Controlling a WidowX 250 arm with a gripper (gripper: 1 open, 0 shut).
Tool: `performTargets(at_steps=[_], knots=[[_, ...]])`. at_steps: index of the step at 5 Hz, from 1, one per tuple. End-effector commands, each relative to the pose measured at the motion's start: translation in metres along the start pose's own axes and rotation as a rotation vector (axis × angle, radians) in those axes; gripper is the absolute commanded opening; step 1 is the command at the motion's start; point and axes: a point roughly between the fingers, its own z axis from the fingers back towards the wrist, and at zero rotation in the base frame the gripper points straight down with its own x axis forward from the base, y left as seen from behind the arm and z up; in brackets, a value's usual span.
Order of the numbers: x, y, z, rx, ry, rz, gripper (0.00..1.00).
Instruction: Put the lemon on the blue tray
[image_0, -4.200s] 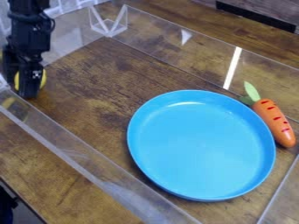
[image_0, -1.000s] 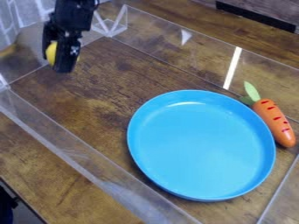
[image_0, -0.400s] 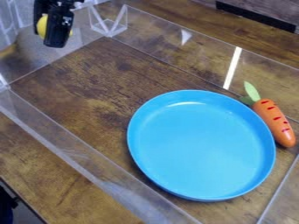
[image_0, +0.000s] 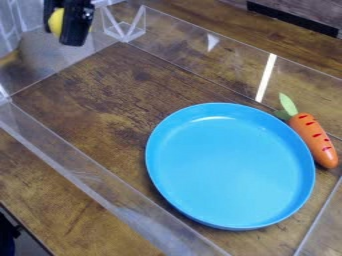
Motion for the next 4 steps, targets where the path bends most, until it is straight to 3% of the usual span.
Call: performTargets(at_steps=[1, 2, 3, 4], knots=[[-0.002, -0.031, 0.047, 0.084, -0.116, -0.049, 0.0], [0.01, -0.063, 0.04, 0.091, -0.12, -0.118, 0.0], [0.019, -0.112, 0.047, 0.083, -0.122, -0.151, 0.0], [0.017, -0.138, 0.038, 0.09, -0.094, -0.242, 0.0]])
